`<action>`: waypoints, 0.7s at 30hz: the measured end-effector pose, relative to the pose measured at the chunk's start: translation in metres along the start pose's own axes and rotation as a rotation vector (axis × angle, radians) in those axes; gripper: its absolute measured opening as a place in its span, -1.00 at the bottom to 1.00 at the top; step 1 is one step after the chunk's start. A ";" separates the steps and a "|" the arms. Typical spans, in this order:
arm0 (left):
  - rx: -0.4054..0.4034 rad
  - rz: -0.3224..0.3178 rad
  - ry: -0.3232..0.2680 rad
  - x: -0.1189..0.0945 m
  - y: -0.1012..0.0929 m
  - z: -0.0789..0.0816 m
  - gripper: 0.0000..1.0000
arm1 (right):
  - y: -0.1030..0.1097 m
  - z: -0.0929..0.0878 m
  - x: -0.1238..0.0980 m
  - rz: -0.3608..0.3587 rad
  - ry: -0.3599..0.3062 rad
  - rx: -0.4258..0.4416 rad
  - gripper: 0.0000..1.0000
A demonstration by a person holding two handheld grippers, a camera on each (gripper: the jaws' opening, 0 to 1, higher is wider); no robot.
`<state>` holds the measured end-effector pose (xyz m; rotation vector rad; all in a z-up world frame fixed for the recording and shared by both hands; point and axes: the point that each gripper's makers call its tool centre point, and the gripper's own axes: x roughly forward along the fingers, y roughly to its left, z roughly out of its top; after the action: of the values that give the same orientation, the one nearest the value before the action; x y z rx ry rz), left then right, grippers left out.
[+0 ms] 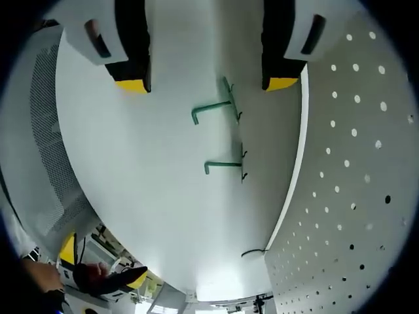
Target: Insert the hook assembly into the mounting plate slot until the hook locks in place.
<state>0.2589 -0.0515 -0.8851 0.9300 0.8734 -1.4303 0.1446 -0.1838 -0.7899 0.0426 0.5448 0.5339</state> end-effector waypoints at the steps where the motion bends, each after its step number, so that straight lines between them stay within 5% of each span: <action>1: 0.001 0.001 -0.003 0.000 0.000 0.001 0.42 | 0.000 0.000 0.000 -0.001 -0.003 0.002 0.19; 11: -0.024 0.013 -0.034 0.000 0.003 0.003 0.29 | -0.001 0.002 0.000 -0.003 -0.011 0.007 0.18; 21: -0.059 0.037 -0.062 -0.002 0.010 0.003 -0.05 | -0.002 0.000 -0.001 -0.007 -0.002 0.009 0.19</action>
<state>0.2685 -0.0544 -0.8819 0.8493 0.8436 -1.3879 0.1444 -0.1859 -0.7897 0.0500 0.5450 0.5244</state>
